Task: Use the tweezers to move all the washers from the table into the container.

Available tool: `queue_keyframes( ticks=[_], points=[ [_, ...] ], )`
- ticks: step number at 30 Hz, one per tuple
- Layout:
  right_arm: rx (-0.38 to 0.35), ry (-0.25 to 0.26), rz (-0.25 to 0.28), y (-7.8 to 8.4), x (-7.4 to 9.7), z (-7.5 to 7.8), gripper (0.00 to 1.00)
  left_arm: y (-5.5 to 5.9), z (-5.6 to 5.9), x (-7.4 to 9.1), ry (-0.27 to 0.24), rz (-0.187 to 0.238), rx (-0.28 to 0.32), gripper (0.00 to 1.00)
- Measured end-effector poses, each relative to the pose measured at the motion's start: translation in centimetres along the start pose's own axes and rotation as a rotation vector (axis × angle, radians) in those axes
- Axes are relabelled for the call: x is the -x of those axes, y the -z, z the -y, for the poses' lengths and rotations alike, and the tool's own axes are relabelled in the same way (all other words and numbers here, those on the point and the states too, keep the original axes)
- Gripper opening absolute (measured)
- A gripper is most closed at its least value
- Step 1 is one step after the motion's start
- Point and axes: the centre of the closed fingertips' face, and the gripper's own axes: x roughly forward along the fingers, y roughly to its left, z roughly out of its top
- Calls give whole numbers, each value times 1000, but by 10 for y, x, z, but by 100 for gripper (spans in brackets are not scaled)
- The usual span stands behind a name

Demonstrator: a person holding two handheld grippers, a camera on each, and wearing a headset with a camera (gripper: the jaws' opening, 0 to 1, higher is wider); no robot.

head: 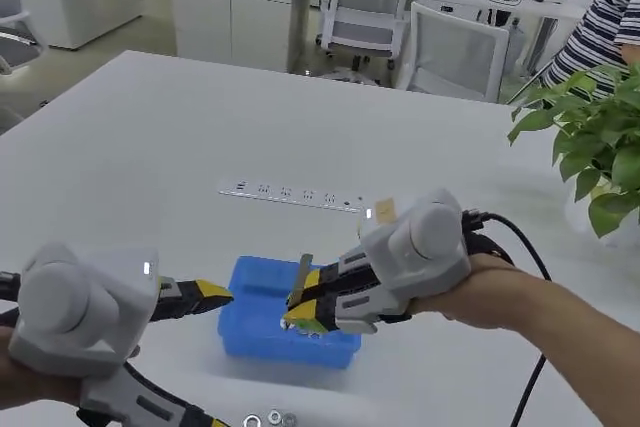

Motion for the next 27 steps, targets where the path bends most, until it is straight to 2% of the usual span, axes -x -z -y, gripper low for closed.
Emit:
queue_keyframes(
  ticks=[9, 20, 27],
  points=[
    [-6, 32, -19, 15, -7, 19, 9, -2, -7, -2, -7, 5, 4, 99],
    [-13, 33, -40, 33, -17, 29, 9, -9, -20, -7, -13, 16, 4, 98],
    [-4, 17, -55, 44, -25, 31, 9, -13, -31, -12, -15, 21, 1, 86]
  ],
)
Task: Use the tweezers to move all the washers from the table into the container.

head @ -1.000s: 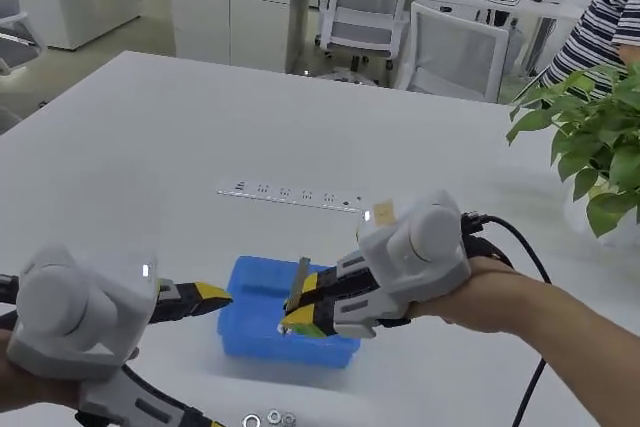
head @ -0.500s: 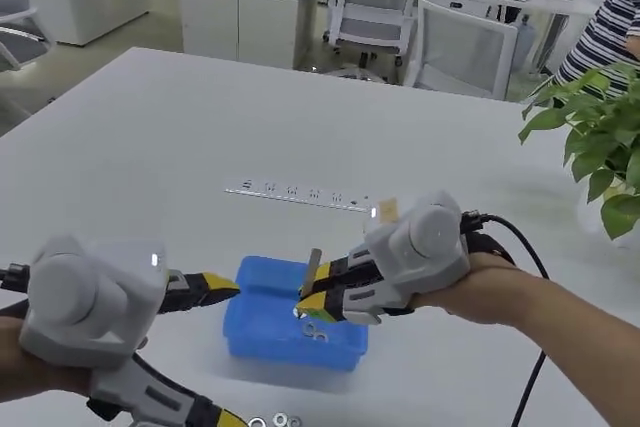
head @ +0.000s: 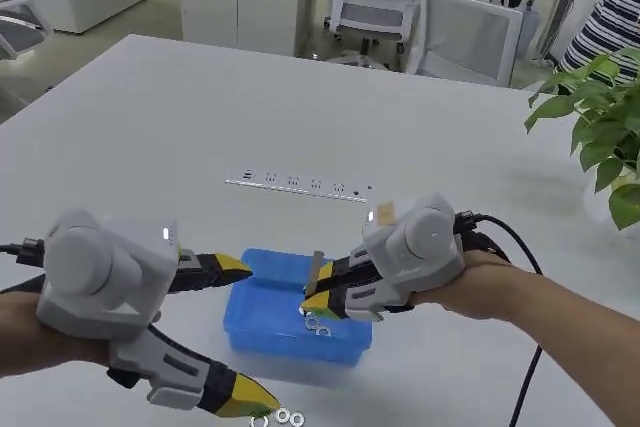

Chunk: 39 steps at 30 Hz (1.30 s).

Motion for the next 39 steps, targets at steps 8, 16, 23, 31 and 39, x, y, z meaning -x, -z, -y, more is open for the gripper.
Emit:
queue_keyframes(
  ticks=[8, 16, 23, 31, 39],
  points=[
    [-1, -19, -22, 12, -9, 0, 9, -2, -7, -5, -6, 10, 3, 81],
    [-10, -46, -39, 21, -20, -1, 10, -5, -14, -8, -11, 19, 3, 73],
    [-1, -64, -55, 27, -26, -2, 10, -7, -25, -14, -12, 11, -10, 57],
    [4, -76, -58, 29, -28, -2, 10, -13, -40, -24, -35, 3, -39, 34],
    [13, -81, -57, 30, -28, -2, 10, -14, -48, -33, -44, -15, -64, 24]
  ],
)
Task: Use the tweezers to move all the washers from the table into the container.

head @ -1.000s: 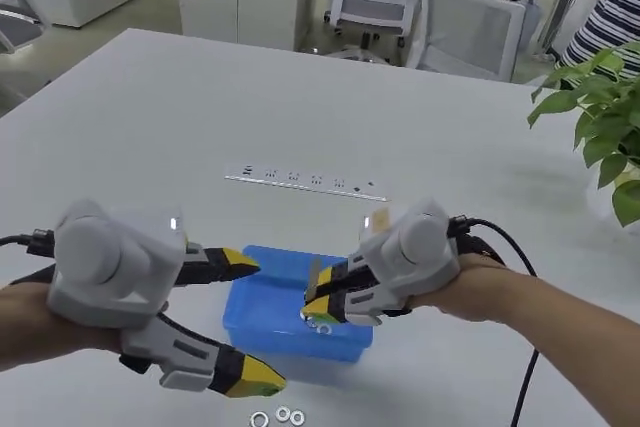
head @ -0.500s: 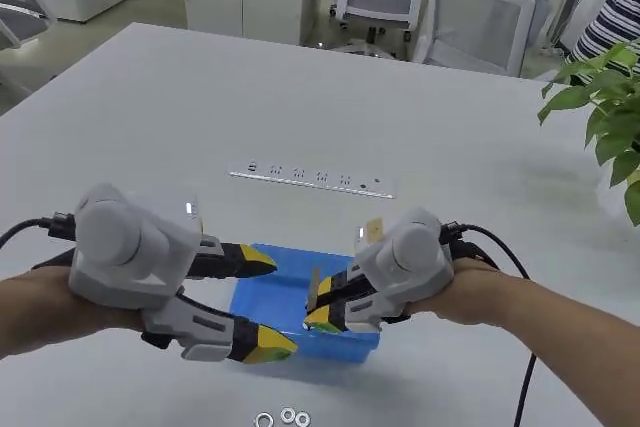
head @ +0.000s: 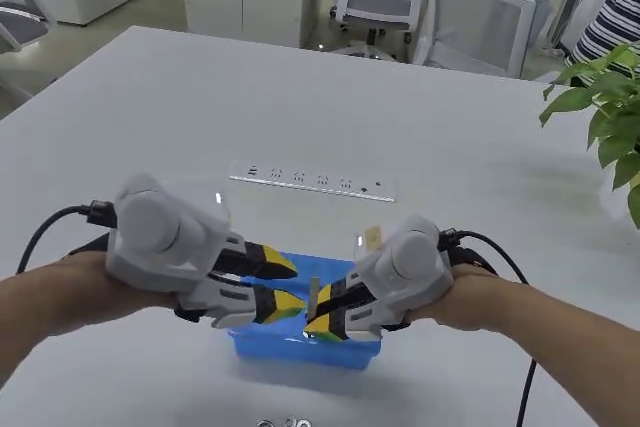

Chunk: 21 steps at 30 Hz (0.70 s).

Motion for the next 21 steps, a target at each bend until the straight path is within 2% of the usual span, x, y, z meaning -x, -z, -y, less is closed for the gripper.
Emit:
queue_keyframes(
  ticks=[9, 21],
  points=[
    [17, -4, -2, 1, 0, 0, 10, -5, -5, -12, 0, -4, -43, 13],
    [27, -10, -7, 2, 1, -2, 10, -7, 3, -17, 37, -7, -74, 7]
  ],
)
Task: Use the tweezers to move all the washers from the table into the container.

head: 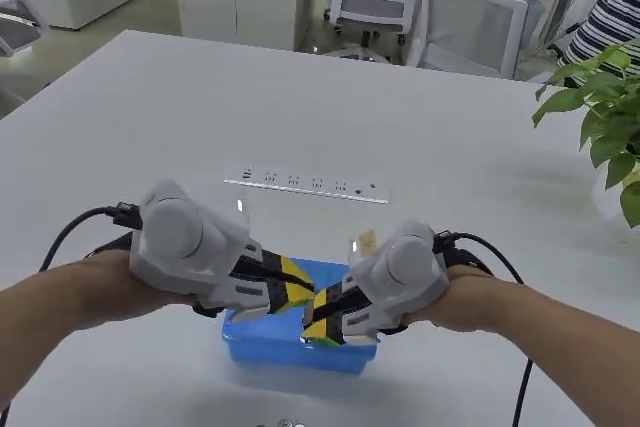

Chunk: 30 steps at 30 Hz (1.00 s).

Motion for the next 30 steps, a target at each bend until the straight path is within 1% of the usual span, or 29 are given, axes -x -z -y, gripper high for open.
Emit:
queue_keyframes(
  ticks=[4, 11, 16, 20, 30],
  points=[
    [8, -1, -3, -1, 0, -1, 11, -1, 2, 0, 8, -2, -5, 7],
    [10, 0, -5, -1, 1, 0, 13, 0, 2, 2, 8, -9, -16, 6],
    [9, 9, 1, -4, 4, 1, 17, 0, 0, 3, -4, -13, -25, 5],
    [6, 15, 6, -6, 6, 2, 20, -3, -2, 4, -13, -6, -19, 5],
    [-32, 51, 19, -8, 21, 2, 28, -5, -5, 9, -24, -12, -16, 5]
  ],
)
